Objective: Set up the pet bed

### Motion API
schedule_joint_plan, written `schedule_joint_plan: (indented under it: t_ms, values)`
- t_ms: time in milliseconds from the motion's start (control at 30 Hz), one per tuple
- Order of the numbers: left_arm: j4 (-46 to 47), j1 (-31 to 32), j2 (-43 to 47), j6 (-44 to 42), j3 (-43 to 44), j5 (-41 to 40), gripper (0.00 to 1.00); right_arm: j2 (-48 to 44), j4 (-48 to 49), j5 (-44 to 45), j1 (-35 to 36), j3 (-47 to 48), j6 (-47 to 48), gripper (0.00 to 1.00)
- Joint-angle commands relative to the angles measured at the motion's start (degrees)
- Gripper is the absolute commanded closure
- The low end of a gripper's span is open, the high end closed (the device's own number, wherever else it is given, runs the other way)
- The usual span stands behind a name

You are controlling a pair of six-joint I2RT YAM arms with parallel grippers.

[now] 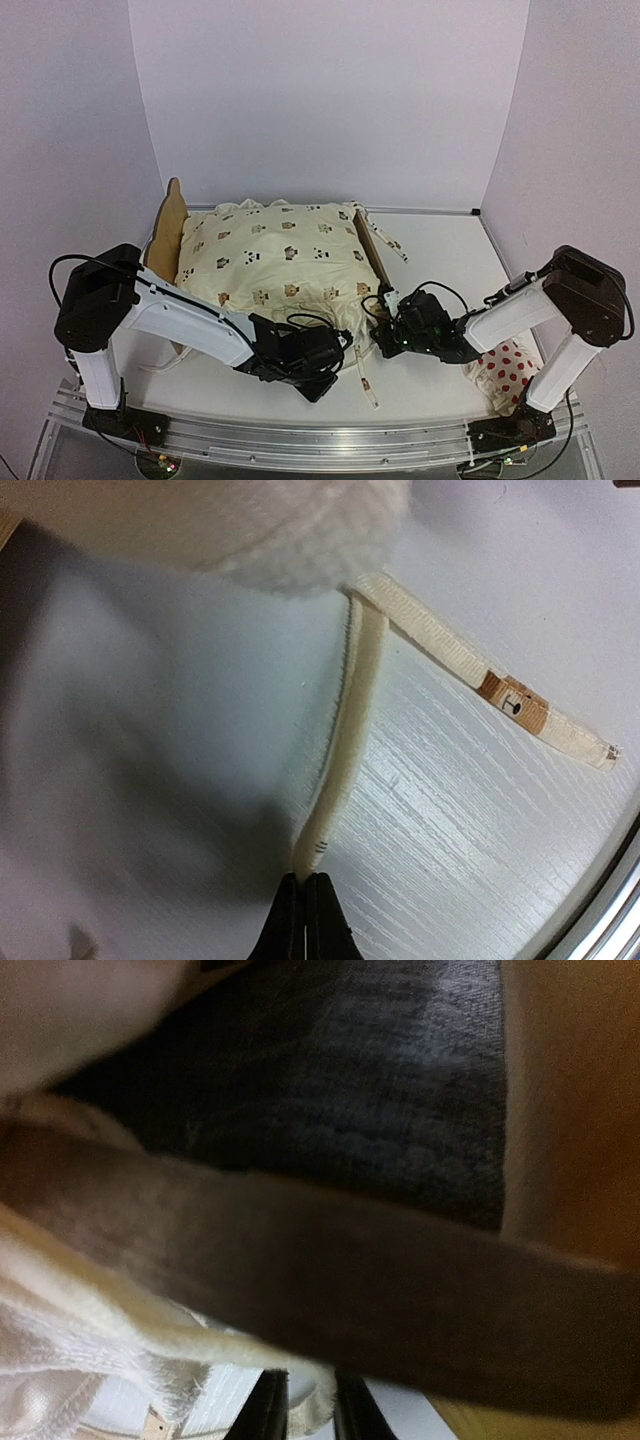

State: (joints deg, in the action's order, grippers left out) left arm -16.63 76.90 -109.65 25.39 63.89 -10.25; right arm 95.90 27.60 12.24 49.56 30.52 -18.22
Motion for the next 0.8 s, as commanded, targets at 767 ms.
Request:
schedule_joint_plan:
  t_ms: [767]
  values:
    - [-4.37,0.59,-0.99,-4.60,18.80,1.11,1.00,-19.30,-9.37,-4.82,0.19,-4.53,0.09,1.00]
